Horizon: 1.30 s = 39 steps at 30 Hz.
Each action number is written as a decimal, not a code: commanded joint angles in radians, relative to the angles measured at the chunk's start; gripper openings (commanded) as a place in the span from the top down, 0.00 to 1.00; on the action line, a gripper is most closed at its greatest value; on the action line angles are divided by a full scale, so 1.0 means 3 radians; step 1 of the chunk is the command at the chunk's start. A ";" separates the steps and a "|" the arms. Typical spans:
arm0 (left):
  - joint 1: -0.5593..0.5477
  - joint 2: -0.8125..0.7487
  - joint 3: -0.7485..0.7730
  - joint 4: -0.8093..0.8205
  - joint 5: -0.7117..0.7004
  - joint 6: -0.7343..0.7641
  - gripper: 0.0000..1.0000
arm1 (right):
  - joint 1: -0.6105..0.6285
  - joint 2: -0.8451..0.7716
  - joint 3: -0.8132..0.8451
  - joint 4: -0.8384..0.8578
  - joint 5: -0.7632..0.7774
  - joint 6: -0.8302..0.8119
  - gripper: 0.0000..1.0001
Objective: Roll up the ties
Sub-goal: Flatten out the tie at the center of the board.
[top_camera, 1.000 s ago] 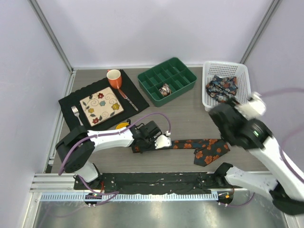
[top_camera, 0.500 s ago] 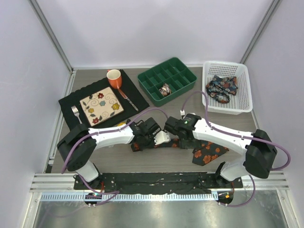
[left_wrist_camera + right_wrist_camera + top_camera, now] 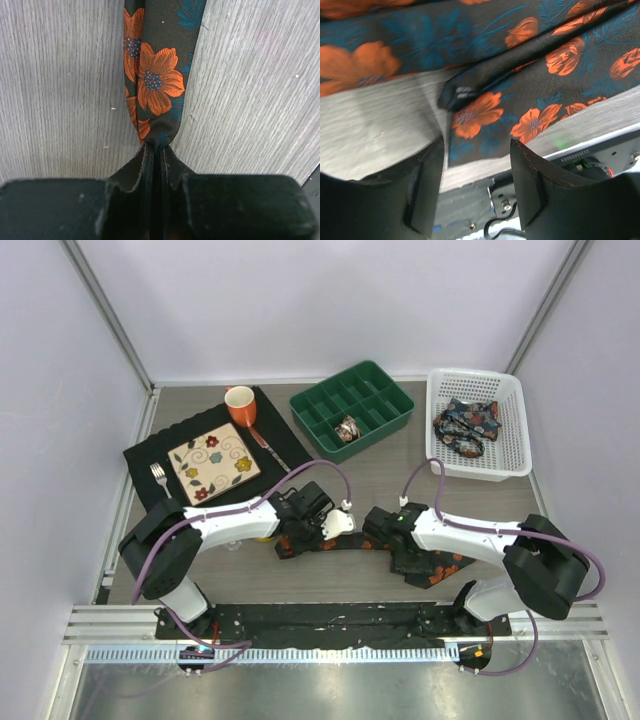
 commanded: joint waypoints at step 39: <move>0.0113 0.0249 -0.0218 -0.0247 -0.0060 0.0029 1.00 | -0.0813 0.0014 0.1563 -0.1232 0.1282 -0.1020 0.99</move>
